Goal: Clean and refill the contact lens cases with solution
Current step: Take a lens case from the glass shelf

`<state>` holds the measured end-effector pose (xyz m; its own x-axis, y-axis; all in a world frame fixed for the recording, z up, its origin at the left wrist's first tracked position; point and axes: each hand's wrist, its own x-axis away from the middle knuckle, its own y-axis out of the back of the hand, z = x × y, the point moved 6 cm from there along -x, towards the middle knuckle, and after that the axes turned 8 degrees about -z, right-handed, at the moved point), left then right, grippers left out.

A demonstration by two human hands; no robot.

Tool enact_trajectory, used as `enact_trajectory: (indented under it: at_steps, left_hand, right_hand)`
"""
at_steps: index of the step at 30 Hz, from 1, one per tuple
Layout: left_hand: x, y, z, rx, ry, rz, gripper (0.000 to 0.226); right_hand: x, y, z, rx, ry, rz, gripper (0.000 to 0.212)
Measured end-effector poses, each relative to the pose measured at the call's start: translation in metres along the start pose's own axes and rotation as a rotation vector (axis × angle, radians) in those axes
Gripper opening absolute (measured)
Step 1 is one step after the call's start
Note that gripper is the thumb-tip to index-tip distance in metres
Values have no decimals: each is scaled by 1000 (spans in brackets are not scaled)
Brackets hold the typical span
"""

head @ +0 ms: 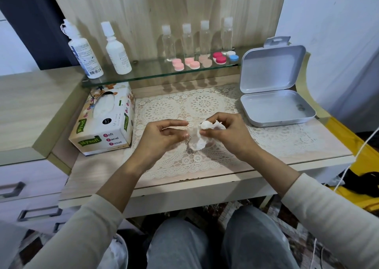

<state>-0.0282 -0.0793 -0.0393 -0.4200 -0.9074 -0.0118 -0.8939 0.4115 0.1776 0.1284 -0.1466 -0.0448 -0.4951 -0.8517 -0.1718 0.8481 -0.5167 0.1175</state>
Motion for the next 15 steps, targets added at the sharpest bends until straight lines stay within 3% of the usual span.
enact_trajectory:
  at_steps: [3, 6, 15]
  left_hand:
    - [-5, 0, -5, -314, -80, 65, 37]
    - [-11, -3, -11, -561, -207, 102, 33]
    - [-23, -1, -5, -757, -365, -14, 31]
  right_hand:
    - [0, -2, -3, 19, 4, 9, 21]
    - [-1, -6, -5, 39, -15, 12, 18]
    - [-15, 4, -12, 67, -44, -76, 15]
